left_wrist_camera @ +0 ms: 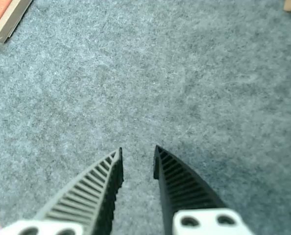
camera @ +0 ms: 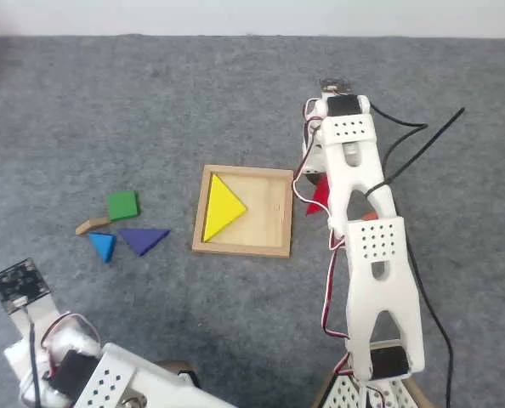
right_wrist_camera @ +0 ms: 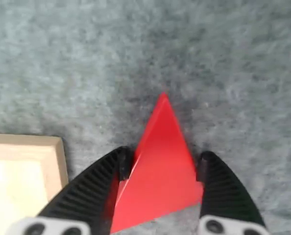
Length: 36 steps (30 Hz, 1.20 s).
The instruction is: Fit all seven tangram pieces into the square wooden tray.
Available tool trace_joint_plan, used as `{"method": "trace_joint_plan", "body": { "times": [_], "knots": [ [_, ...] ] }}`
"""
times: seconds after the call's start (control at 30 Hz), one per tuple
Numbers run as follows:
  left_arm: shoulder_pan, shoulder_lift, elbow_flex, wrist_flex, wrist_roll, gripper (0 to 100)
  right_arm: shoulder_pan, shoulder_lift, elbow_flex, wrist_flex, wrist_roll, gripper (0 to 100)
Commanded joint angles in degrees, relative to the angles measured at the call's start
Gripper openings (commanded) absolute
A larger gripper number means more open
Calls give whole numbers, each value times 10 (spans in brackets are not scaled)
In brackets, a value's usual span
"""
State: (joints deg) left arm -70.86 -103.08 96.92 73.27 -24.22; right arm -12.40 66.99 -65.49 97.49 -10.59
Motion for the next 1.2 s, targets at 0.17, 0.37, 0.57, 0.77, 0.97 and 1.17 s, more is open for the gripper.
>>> {"method": "trace_joint_plan", "body": {
  "times": [0.17, 0.37, 0.57, 0.77, 0.97, 1.17],
  "knots": [
    [-4, -9, -5, 4, -5, 100, 9, -1, -33, 21, 16, 170],
    [-4, -9, -5, 4, -5, 100, 17, -27, -97, 55, 15, 114],
    [-4, -9, -5, 3, -5, 100, 13, -68, -64, 54, 19, 86],
    [-4, -9, -5, 3, -5, 100, 10, -140, 39, 56, 41, 120],
    [-4, -9, -5, 3, -5, 100, -46, -277, 268, 52, 21, 363],
    [-4, -9, -5, 3, -5, 100, -63, -336, 360, -31, -3, 325]
  ]
}}
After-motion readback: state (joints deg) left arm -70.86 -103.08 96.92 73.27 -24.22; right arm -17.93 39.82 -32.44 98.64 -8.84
